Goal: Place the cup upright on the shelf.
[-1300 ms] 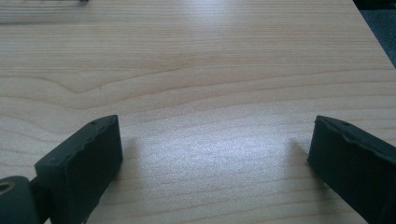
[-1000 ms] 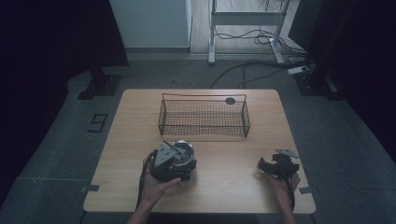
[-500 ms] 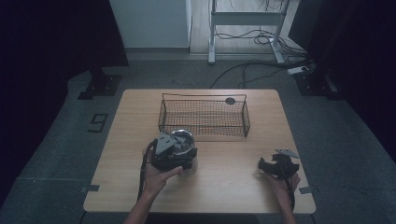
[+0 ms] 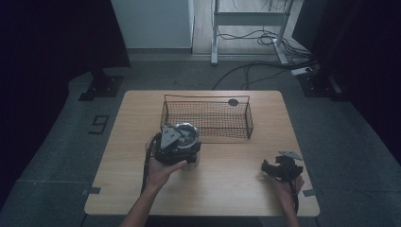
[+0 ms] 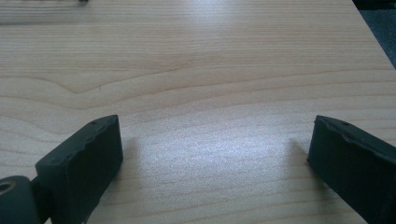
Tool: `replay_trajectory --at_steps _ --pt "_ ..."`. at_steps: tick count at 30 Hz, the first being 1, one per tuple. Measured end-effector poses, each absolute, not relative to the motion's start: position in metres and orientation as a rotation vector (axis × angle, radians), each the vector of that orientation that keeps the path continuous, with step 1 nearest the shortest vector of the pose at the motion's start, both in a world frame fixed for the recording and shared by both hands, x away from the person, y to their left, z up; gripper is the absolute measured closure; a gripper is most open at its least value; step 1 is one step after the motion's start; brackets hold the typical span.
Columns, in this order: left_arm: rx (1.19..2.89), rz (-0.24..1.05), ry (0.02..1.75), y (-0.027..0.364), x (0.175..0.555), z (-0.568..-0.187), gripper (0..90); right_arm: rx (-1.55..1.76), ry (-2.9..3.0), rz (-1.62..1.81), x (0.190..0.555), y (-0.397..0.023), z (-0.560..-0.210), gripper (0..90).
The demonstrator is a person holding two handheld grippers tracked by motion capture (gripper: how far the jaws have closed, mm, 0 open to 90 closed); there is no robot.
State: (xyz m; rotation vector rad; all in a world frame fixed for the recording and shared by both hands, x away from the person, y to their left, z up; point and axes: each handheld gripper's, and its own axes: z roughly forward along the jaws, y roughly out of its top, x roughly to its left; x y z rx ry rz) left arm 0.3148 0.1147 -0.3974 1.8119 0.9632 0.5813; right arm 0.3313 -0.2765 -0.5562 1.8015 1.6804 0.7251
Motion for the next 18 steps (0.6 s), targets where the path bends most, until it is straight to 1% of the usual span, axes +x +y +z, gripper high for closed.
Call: replay_trajectory --at_steps 18 --pt "1.788 0.589 0.992 0.121 0.334 -0.386 3.8 1.801 1.679 0.724 0.331 -0.277 -0.556 3.1"
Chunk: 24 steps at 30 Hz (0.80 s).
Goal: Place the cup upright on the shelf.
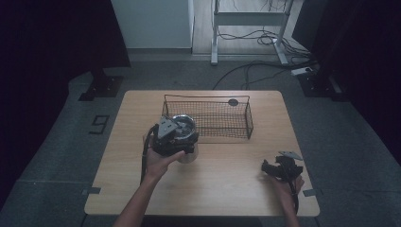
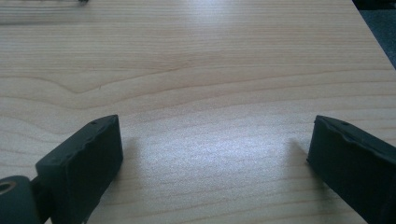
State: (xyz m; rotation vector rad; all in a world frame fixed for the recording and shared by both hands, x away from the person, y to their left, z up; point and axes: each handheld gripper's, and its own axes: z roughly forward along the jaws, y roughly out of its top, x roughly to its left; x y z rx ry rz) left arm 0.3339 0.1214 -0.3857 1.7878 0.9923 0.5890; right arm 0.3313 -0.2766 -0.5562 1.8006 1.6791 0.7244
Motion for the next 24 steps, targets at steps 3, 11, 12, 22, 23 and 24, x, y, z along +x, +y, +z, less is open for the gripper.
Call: replay_trajectory --at_steps 3,11,12,22,23,24 --pt "1.778 0.584 1.0 0.123 0.337 -0.384 3.8 1.801 1.678 0.725 0.331 -0.277 -0.556 3.3" --pt "1.767 0.571 1.025 0.126 0.349 -0.381 3.8 1.8 1.679 0.725 0.331 -0.277 -0.556 3.4" --pt "1.769 0.575 1.027 0.125 0.35 -0.38 3.8 1.801 1.681 0.724 0.331 -0.277 -0.556 3.4" --pt "1.771 0.58 1.04 0.126 0.366 -0.375 3.8 1.801 1.681 0.724 0.331 -0.277 -0.556 3.4" --pt "1.771 0.58 1.04 0.126 0.366 -0.375 3.9 1.801 1.681 0.724 0.331 -0.277 -0.556 3.4" --pt "1.77 0.583 1.045 0.126 0.369 -0.374 3.8 1.798 1.682 0.723 0.331 -0.277 -0.556 3.5"
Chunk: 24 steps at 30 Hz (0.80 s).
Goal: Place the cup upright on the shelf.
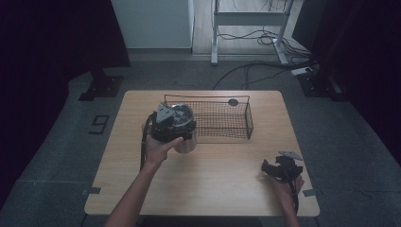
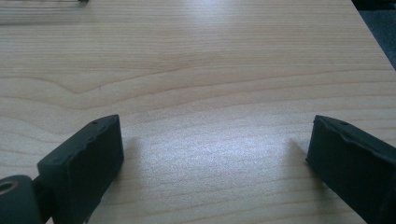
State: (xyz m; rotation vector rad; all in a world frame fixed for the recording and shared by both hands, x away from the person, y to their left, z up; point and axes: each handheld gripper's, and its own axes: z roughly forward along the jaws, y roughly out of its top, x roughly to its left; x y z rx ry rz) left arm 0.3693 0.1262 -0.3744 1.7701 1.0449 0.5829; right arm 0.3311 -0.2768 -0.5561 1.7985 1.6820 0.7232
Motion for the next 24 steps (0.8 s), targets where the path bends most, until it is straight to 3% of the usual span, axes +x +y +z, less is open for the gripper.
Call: replay_trajectory --at_steps 24 --pt "1.731 0.581 1.088 0.125 0.396 -0.362 3.9 1.798 1.68 0.727 0.331 -0.277 -0.556 3.5"
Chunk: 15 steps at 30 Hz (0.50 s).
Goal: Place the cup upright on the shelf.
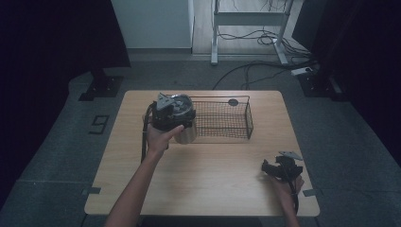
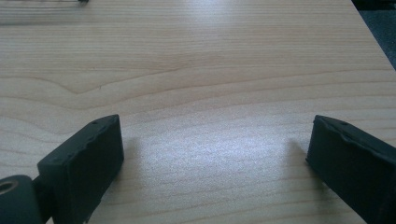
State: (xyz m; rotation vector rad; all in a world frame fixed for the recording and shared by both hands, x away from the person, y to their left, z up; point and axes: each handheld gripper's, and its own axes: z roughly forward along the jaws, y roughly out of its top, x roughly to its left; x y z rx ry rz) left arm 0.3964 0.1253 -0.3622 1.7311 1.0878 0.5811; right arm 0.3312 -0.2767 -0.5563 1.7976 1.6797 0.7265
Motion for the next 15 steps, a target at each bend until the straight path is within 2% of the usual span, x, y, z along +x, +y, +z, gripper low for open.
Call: replay_trajectory --at_steps 15 --pt "1.719 0.581 1.096 0.1294 0.4059 -0.3573 3.9 1.798 1.677 0.728 0.3312 -0.2766 -0.5564 3.5"
